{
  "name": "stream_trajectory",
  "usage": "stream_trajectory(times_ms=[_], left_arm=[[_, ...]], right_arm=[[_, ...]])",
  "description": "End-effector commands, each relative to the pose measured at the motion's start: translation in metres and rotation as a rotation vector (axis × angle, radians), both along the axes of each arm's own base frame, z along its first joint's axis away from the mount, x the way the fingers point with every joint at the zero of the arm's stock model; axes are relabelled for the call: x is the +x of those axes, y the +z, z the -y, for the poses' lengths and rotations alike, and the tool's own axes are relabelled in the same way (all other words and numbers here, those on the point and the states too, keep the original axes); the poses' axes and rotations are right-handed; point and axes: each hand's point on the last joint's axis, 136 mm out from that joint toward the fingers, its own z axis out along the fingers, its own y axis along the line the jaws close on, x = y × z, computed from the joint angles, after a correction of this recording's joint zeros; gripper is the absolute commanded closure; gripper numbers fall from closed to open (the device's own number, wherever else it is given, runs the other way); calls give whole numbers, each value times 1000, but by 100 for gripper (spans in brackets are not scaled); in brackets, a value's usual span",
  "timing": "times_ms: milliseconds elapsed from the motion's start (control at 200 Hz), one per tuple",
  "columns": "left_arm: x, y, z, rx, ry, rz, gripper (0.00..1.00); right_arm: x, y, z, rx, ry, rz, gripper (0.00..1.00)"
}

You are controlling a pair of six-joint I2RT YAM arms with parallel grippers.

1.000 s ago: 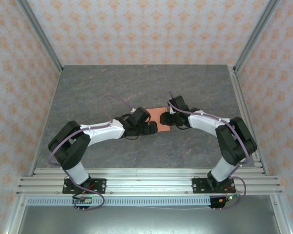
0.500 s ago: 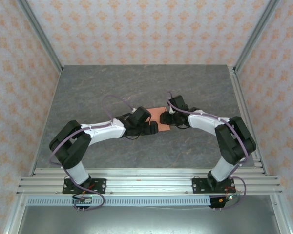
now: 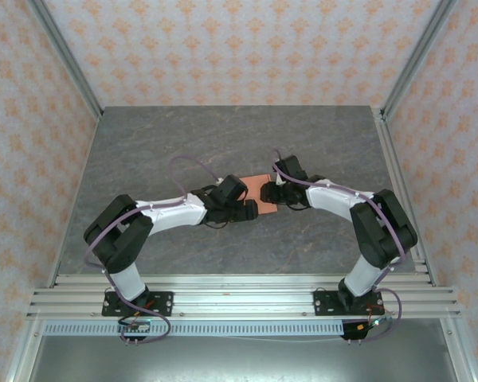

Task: Fold the paper box

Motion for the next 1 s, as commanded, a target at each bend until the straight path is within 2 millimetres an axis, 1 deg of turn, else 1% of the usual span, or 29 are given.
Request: stream_trajectory(times_ms=[0, 70, 515, 621, 811, 896, 991], left_arm=[[3, 5, 13, -36, -20, 4, 16], [3, 5, 14, -37, -20, 4, 18], [9, 11, 13, -33, -9, 30, 18], [9, 13, 12, -30, -8, 36, 21], [12, 16, 13, -35, -6, 49, 22], [13, 19, 16, -48, -6, 57, 26], [14, 22, 16, -54, -7, 62, 27]], right_arm=[[-4, -9, -2, -17, 11, -31, 54], [-4, -10, -2, -17, 13, -32, 54], [-4, -11, -3, -21, 16, -36, 55], [-4, -10, -3, -21, 16, -34, 55], [-5, -11, -3, -23, 19, -36, 55], [-5, -11, -3, -24, 18, -37, 55], [-5, -12, -4, -24, 20, -38, 55]])
